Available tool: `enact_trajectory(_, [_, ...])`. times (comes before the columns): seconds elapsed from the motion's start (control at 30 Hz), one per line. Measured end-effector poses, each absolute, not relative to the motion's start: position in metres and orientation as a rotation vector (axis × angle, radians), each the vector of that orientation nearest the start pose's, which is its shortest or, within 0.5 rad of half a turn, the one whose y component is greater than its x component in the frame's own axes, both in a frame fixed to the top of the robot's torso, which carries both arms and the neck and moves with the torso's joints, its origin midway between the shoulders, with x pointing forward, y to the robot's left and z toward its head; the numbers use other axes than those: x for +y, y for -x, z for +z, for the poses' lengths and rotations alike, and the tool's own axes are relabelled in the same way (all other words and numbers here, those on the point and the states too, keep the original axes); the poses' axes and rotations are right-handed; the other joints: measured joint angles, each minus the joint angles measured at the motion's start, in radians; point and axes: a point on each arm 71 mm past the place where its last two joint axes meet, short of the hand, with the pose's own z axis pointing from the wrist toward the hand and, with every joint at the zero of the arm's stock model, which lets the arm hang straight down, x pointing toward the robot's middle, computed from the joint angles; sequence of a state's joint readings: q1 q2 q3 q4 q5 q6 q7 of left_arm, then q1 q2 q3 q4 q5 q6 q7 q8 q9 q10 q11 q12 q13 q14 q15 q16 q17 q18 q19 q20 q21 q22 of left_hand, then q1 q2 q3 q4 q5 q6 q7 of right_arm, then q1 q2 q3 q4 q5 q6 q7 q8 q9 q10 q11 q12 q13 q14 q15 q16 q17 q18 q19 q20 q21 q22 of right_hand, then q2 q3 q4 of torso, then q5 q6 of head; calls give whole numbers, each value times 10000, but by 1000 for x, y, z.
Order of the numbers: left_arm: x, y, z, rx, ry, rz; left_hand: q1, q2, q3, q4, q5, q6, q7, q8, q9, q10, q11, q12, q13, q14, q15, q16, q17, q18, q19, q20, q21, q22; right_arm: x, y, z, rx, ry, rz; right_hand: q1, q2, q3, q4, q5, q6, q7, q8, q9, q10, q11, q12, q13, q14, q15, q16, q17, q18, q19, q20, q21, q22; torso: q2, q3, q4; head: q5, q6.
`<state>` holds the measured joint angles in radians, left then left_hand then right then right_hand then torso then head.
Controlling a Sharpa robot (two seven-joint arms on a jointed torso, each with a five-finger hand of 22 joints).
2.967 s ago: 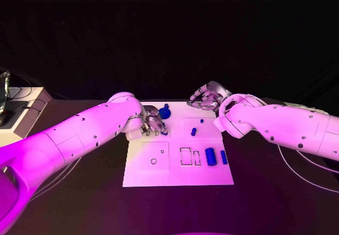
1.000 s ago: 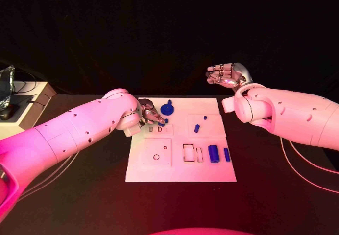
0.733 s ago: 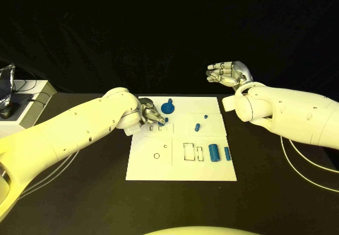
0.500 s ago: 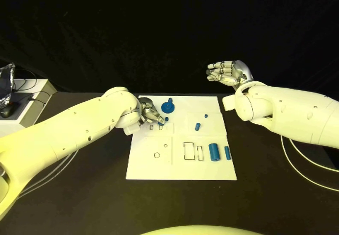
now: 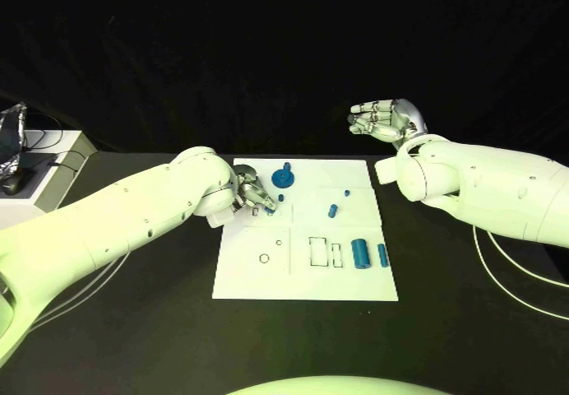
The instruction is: Assemble the parts on the task board
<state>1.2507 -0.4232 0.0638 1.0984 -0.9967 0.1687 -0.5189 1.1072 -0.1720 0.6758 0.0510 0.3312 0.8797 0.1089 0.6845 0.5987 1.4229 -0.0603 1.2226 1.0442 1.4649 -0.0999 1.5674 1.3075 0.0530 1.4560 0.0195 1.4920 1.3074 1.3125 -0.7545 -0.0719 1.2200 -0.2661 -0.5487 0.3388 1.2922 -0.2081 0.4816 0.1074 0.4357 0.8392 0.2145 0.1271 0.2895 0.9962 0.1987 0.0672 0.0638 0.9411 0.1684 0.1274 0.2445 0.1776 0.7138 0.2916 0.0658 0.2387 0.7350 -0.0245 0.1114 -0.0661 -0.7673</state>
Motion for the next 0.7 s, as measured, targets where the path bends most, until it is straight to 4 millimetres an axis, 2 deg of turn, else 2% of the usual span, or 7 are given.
enact_trajectory(0.7, [117, -554, -192, 22806, 2616, -5302, 0, 0, 0, 0, -37, 72, -2, -57, 0, 16, 18, 0, 27, 0, 2, 0, 0, 0, 0, 0, 0, 0, -272, -557, -141, 12299, -8693, 10738, 0, 0, 0, 0, 56, 0, 0, -39, -12, -15, 15, 0, 1, -15, 14, -6, -19, 0, -39, -34, 0, -49, 3, 4, -6, 42, -64])
